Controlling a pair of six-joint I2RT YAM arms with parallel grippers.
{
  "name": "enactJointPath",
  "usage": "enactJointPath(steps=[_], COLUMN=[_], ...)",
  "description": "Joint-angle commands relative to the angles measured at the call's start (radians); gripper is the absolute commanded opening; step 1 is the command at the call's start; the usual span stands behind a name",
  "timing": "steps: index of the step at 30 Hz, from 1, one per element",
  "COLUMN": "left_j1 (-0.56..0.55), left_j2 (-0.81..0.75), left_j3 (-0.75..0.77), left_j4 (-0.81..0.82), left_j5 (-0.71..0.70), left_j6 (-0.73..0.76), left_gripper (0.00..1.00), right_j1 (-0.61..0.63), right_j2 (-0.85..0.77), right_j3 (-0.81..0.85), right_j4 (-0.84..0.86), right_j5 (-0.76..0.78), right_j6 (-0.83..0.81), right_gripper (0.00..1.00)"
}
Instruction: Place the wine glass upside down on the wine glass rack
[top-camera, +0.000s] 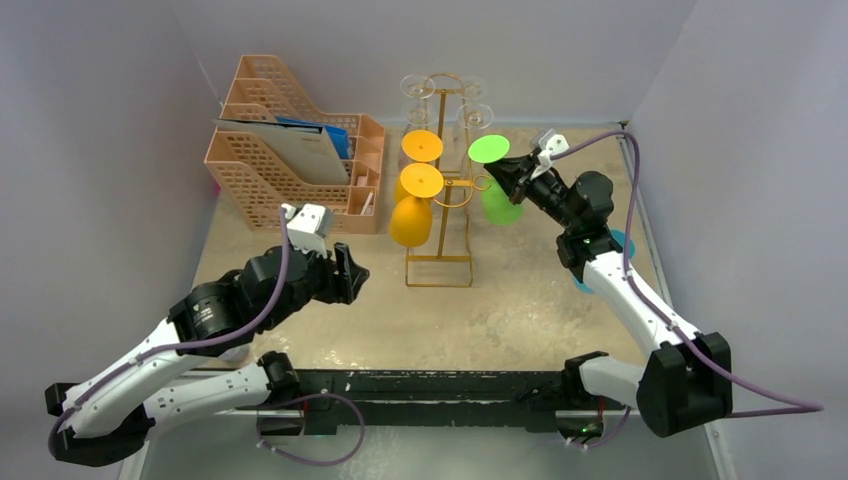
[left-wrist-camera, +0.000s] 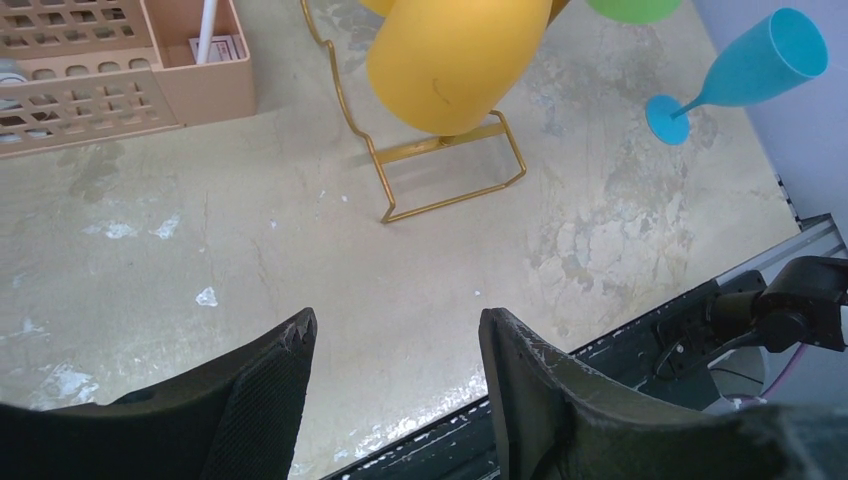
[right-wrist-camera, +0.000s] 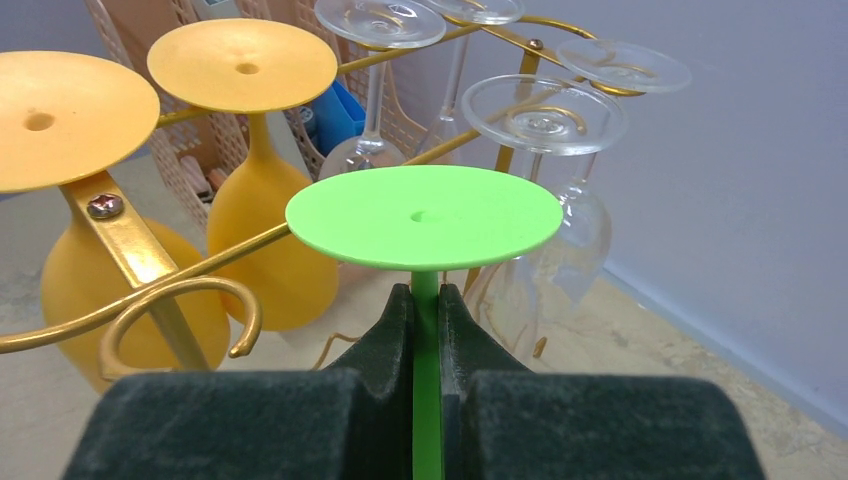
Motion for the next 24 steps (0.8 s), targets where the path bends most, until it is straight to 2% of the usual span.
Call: enactJointPath(steps=[1, 21, 24], left_j1=[-0.002, -0.002, -0.002], left_j2=[-0.022, -0.044, -0.047], left_j3=[0.006, 0.001, 0.001], left_j4=[0.000, -0.029, -0.033], left_j5=[-0.045, -0.079, -0.082], left_j6=[-0.011, -0.016, -0.017], left_gripper=[0.59, 0.59, 0.59], right_j1=[0.002, 0.002, 0.003], right_j2=[0.006, 0.093, 0.093], right_j3=[0.001, 0.044, 0.041], right_j4=[0.085, 0.148, 0.148], right_j5=[-0.016, -0.080, -0.083], right_j6=[-0.040, -0.011, 0.017], right_gripper=[0.00, 0.00, 0.07])
